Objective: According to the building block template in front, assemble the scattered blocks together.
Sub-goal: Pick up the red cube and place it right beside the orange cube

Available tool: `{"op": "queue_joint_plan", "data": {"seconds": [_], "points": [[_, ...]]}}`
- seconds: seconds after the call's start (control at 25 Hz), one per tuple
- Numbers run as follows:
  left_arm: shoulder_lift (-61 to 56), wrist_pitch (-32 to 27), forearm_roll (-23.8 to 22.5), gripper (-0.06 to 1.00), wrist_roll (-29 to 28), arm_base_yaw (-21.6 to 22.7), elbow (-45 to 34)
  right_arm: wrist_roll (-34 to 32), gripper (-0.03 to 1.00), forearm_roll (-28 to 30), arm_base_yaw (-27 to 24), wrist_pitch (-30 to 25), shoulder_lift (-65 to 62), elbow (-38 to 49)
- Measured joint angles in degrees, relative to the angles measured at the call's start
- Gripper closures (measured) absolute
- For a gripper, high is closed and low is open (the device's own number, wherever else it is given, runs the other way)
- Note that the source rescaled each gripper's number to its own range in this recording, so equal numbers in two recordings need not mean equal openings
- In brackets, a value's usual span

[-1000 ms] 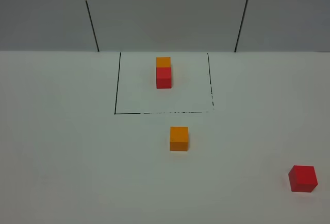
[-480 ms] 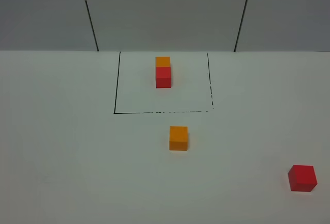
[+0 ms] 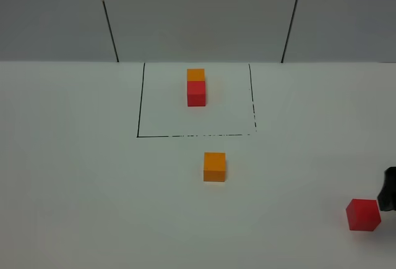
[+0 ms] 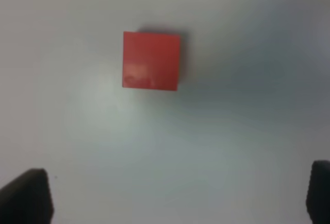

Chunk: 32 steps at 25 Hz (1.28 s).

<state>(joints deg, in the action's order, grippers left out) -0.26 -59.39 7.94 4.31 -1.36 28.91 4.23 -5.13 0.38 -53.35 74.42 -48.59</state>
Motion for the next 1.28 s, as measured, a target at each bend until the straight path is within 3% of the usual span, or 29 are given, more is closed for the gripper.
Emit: {"op": "queue_joint_plan", "data": {"seconds": [0.36,1.28], "points": [[0.0,0.0,0.0,0.03,0.0,0.0,0.0,-5.9,-0.03,0.7,8.0,10.7,14.4,-0.5],[0.0,0.0,0.0,0.03,0.0,0.0,0.0,-7.3,-0.03,4.4,7.8,17.9,25.2,-0.6]]}}
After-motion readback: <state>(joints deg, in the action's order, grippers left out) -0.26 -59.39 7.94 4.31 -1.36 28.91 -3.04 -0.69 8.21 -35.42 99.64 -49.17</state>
